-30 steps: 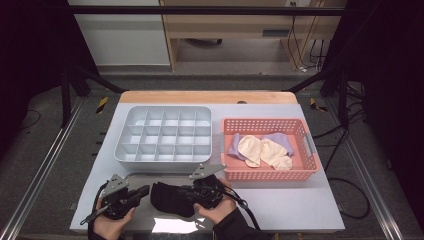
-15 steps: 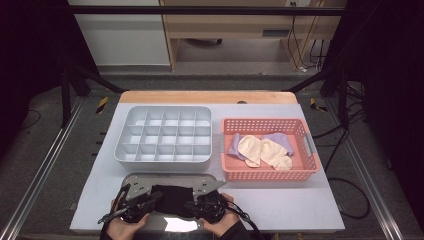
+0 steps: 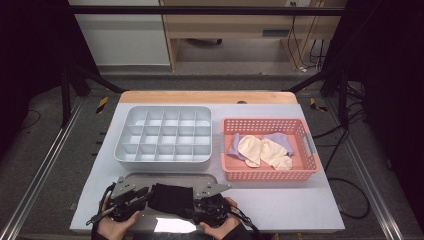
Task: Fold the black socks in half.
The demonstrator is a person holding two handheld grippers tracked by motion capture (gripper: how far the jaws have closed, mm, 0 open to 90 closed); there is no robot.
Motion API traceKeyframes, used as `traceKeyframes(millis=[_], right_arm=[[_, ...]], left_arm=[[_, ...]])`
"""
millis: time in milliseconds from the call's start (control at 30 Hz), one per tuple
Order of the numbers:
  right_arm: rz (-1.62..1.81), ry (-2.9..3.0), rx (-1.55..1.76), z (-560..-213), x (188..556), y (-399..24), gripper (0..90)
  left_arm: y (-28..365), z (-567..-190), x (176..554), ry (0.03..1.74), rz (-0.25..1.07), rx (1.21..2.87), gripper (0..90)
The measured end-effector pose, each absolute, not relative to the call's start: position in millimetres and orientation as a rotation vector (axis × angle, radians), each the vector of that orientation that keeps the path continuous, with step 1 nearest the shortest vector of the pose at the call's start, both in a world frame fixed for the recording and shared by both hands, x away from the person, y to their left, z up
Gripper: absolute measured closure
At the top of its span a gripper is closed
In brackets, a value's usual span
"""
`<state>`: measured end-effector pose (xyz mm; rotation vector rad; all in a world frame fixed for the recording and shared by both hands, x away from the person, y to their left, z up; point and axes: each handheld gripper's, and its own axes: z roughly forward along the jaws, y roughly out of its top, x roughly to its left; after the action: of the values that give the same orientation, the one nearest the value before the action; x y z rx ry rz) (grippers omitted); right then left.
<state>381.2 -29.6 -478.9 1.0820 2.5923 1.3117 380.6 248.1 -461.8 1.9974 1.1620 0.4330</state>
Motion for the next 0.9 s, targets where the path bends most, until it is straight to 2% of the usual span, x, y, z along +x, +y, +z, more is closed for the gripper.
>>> traceKeyframes(millis=[167, 267, 433, 567, 733, 900], right_arm=[[1.356, 2.625, 1.125, -478, 383, -33, 79.6], [1.342, 2.618, 1.142, -475, 386, -40, 82.4], [1.309, 2.559, 1.170, -464, 391, -63, 82.6], [1.240, 2.528, 1.184, -461, 392, -75, 81.1], [1.218, 2.499, 1.196, -462, 393, -79, 74.3], [1.296, 2.421, 1.192, -451, 392, -94, 69.0]], left_arm=[[244, -465, 380, 1.151, 0.425, 2.022, 74.6], [239, -466, 379, 1.132, 0.384, 2.008, 74.6], [222, -467, 376, 1.085, 0.329, 2.004, 73.4], [207, -467, 375, 1.057, 0.345, 2.025, 72.1], [207, -459, 376, 1.061, 0.368, 2.001, 67.9], [207, -440, 378, 1.034, 0.402, 1.967, 68.3]])
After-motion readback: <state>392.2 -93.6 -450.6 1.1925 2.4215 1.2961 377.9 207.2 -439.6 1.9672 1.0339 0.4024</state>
